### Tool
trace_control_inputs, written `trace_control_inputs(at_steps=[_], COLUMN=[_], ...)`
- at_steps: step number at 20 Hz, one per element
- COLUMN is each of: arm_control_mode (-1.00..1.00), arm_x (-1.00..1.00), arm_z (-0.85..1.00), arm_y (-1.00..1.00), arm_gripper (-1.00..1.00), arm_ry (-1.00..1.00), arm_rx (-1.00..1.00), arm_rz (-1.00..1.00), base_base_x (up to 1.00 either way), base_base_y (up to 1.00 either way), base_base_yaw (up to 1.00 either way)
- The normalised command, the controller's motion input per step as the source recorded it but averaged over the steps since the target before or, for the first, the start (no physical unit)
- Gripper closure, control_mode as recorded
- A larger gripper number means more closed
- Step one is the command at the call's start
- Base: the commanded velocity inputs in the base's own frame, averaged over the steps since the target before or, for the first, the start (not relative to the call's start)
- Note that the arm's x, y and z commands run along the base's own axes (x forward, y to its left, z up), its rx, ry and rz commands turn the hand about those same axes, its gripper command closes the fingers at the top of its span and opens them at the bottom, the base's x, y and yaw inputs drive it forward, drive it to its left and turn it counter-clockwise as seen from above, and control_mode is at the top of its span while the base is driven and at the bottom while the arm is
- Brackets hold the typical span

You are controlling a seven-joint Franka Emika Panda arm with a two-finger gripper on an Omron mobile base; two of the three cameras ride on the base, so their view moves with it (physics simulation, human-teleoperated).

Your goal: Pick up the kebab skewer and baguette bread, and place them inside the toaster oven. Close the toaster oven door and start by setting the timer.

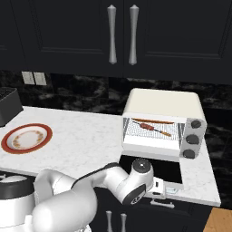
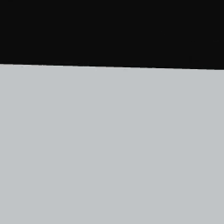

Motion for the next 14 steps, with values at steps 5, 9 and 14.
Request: trace_control_inputs(at_steps=[5, 9, 14], arm_control_mode=[-1.00, -1.00, -1.00], arm_x=[0.55, 0.52, 0.51], arm_z=[0.00, 0.03, 0.16], arm_y=[0.18, 0.18, 0.15], arm_gripper=[-1.00, -1.00, -1.00], arm_ry=[-0.08, -0.07, -0.02], arm_rx=[0.00, 0.00, 0.00], arm_rz=[0.00, 0.00, 0.00], base_base_x=[0.00, 0.00, 0.00], base_base_y=[0.00, 0.00, 0.00], base_base_yaw=[0.00, 0.00, 0.00])
